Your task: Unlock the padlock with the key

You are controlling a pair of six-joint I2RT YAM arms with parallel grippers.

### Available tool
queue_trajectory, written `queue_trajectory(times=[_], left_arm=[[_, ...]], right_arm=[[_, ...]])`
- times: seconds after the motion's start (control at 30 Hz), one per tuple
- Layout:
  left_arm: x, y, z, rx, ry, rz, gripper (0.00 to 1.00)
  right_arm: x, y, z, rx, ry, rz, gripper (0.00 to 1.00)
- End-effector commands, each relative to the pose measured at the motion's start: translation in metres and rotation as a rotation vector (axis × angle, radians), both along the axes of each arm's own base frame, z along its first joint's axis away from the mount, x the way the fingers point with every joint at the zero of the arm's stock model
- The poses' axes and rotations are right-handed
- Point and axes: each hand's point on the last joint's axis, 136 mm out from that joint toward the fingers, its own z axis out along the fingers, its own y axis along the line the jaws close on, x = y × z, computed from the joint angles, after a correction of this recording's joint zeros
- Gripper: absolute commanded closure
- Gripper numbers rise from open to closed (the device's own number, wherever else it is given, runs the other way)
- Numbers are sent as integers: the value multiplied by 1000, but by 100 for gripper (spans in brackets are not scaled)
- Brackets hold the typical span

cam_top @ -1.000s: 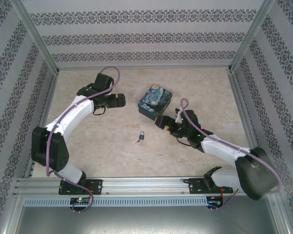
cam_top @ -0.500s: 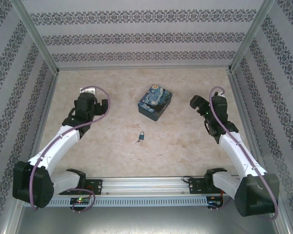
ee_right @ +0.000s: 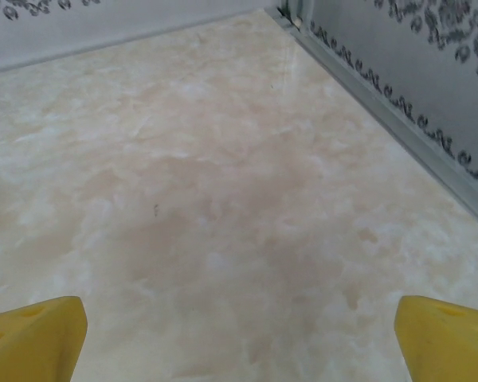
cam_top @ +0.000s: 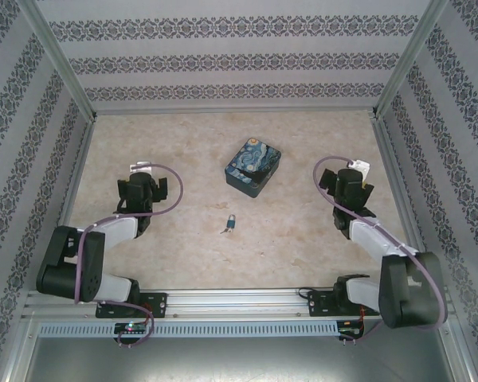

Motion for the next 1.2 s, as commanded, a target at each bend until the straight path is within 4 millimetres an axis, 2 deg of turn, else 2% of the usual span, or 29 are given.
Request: queue_trajectory(times=[0.0, 0.07, 0.1, 0.17, 0.23, 0.3, 0.37, 1.17], left_arm=[[12, 2, 20, -53, -162, -26, 1], [14, 2, 13, -83, -157, -49, 0], [16, 1, 10, -96, -154, -64, 0], [20, -3, 3, -108, -147, -96, 0], [24, -9, 0, -116, -101, -133, 0], [28, -17, -2, -117, -86, -188, 0], [28, -17, -2, -116, -86, -190, 0], [28, -18, -2, -116, -86, -190, 0]], right_arm=[[12, 4, 13, -74, -126, 82, 2], [18, 5, 18, -56, -211, 118, 2], [13, 11, 4, -43, -186, 158, 2], [17, 29, -6, -40, -198, 267, 2], [23, 38, -7, -49, -238, 318, 2], [29, 44, -9, -39, -191, 358, 2], [36, 44, -10, -24, -151, 365, 2], [36, 45, -10, -45, -149, 365, 2]])
